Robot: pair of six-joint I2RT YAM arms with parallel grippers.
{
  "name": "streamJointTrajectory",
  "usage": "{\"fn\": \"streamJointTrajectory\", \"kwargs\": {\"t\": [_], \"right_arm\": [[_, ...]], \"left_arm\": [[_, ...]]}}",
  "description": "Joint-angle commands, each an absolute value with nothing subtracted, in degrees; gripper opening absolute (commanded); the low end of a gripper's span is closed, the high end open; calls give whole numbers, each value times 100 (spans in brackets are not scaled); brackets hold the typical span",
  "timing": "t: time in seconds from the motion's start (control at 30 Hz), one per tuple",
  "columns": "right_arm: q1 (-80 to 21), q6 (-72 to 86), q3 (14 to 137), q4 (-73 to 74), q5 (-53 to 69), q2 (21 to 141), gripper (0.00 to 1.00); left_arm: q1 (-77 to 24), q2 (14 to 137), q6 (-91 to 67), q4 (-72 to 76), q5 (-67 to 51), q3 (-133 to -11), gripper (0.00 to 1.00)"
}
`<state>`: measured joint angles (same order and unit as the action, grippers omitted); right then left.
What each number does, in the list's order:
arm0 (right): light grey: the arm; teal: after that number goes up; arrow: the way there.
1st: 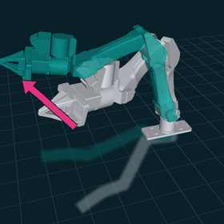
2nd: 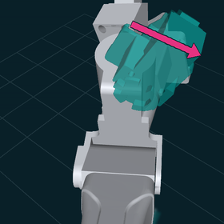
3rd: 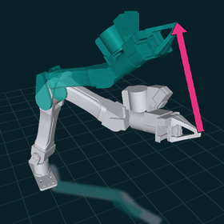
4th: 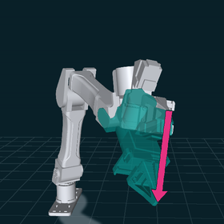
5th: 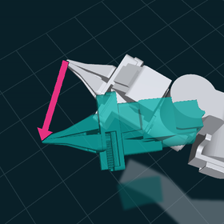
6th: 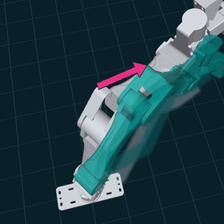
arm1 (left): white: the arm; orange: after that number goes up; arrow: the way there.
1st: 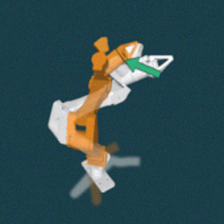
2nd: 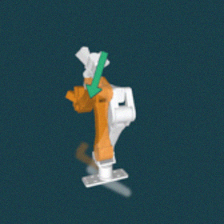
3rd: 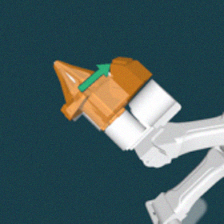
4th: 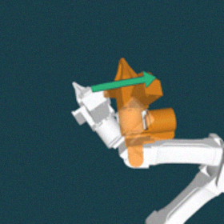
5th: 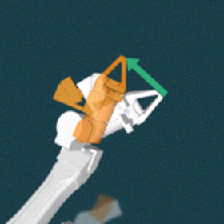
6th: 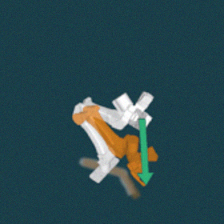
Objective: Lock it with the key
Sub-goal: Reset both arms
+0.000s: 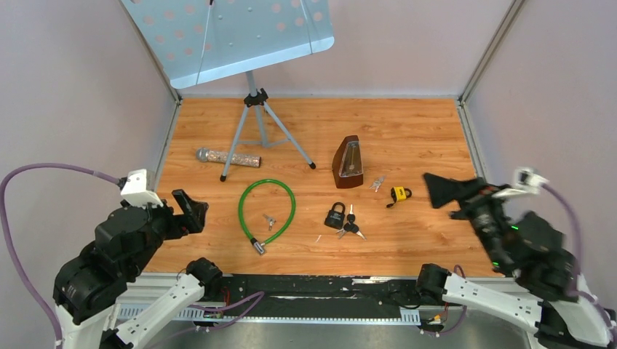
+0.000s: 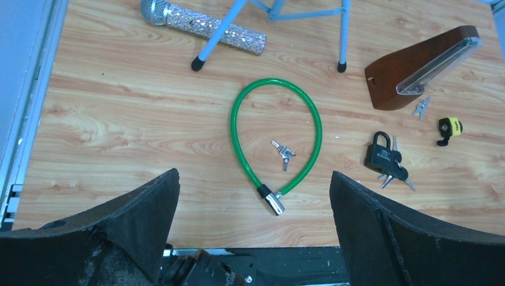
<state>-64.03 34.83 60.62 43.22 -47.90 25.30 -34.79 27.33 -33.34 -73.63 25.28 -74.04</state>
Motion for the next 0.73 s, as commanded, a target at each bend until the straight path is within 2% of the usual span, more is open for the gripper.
{"fn": "streamJointTrajectory", "kwargs": {"t": [0.0,0.17,0.7], "right_arm": [[-6381,3166,6431,5080,-5088,1413,100],[-6381,3292,6661,5507,-5052,966,100],[-6381,3521,6717,5672,-5064,939,100]], "left_arm": [[-3464,2614,-3115,-7494,2482,-7667,100],[-3466,2556,-3169,-7600,2553,-7817,100],[-3463,2369,-3150,-7465,2600,-7765,100]]}}
